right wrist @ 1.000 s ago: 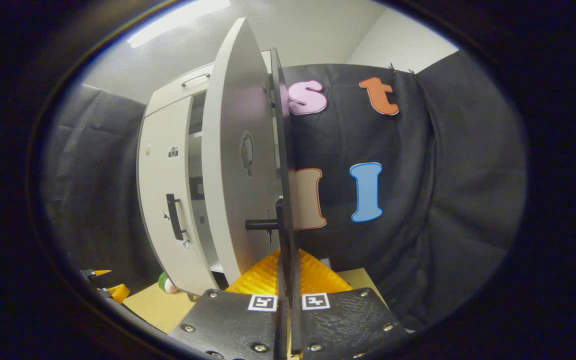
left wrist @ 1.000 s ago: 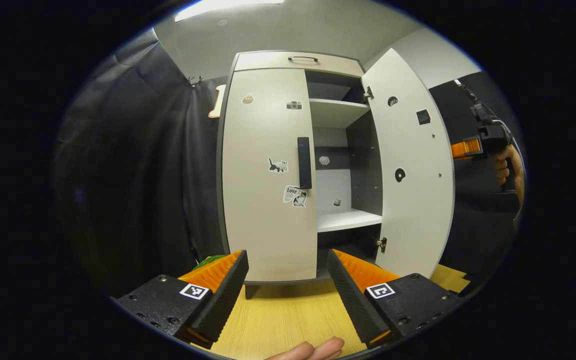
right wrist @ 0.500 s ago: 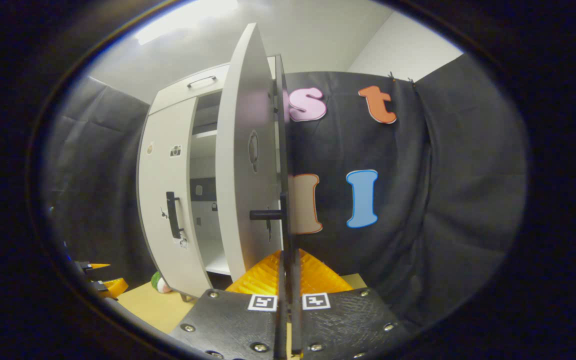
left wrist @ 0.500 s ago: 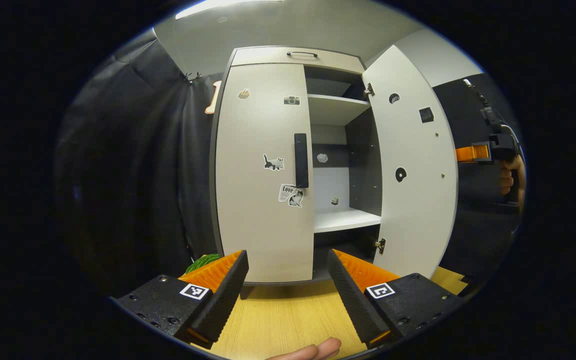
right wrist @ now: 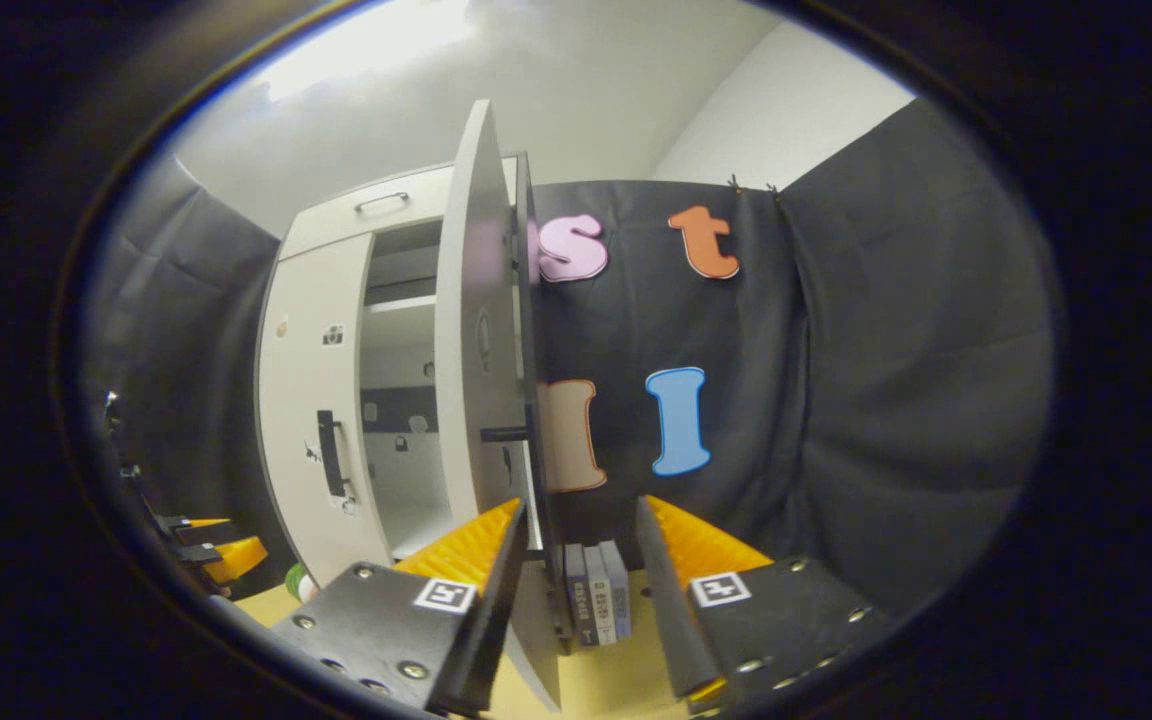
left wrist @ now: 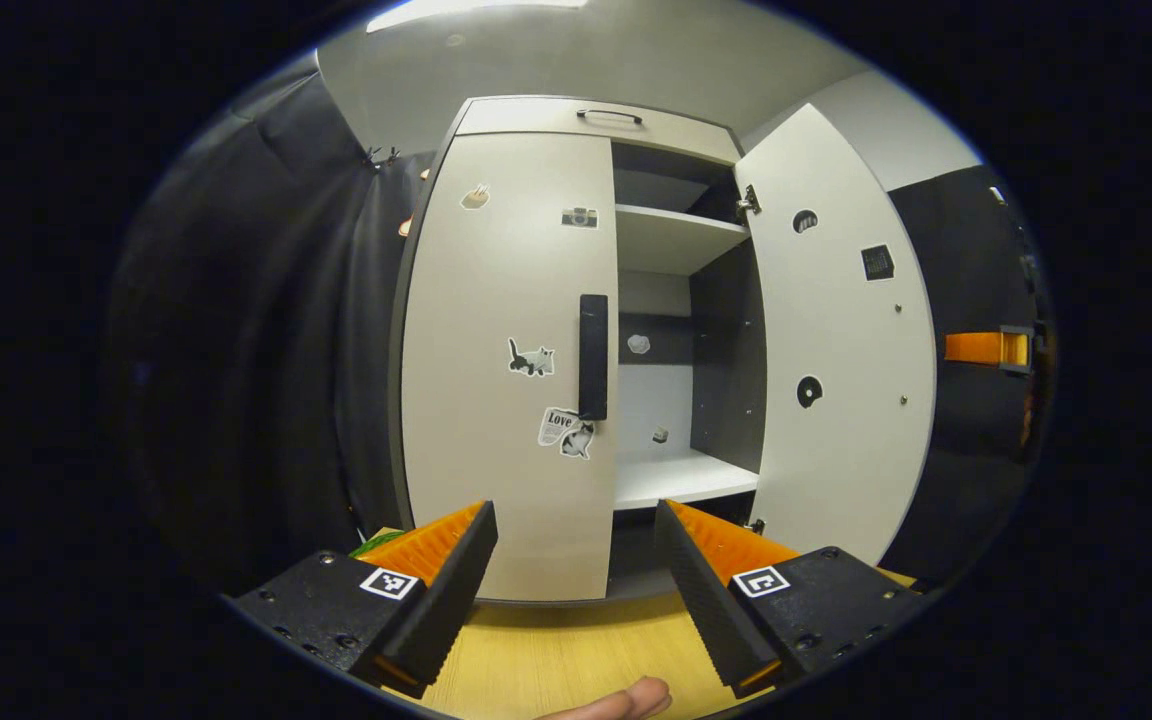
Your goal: Open the right door of the double-door shoe cabinet with the right hand, and open the left door with the left hand.
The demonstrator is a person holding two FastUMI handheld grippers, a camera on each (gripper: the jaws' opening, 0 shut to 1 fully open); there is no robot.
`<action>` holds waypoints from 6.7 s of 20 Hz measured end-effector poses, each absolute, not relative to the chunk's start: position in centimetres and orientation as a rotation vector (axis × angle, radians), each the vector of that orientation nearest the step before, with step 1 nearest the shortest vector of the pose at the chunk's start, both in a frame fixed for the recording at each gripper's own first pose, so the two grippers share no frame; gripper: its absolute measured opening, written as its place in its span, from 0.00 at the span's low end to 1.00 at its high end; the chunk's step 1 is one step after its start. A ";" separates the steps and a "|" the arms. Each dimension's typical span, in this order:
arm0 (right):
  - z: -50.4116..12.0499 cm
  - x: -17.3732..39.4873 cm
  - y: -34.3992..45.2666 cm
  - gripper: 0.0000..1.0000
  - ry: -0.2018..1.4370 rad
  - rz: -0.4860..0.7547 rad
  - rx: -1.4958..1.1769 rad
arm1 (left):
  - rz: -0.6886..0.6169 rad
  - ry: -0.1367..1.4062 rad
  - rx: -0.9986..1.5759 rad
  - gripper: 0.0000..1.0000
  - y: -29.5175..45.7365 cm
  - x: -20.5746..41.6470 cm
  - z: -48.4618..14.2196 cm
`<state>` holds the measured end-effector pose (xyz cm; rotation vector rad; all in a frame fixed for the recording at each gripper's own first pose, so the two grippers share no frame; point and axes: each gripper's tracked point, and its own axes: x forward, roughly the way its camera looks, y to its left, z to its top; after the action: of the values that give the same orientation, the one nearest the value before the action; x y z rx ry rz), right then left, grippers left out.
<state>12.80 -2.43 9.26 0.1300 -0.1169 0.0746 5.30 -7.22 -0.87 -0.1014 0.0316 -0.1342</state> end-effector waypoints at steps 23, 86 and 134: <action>3.6 3.8 7.6 1.00 -0.112 0.201 0.121 | -0.159 -0.005 -0.014 0.74 -10.7 22.5 6.9; 0.0 3.1 17.3 0.97 -0.030 0.285 0.134 | -0.218 0.081 -0.052 0.23 3.4 7.8 5.8; -2.0 2.8 18.6 1.00 -0.006 0.278 0.132 | 0.041 -0.056 -0.053 0.99 11.2 -5.0 5.3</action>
<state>2.84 18.60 -1.99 0.1323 -0.0062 0.2782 -5.01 11.17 5.29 -0.0529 -0.0557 0.0413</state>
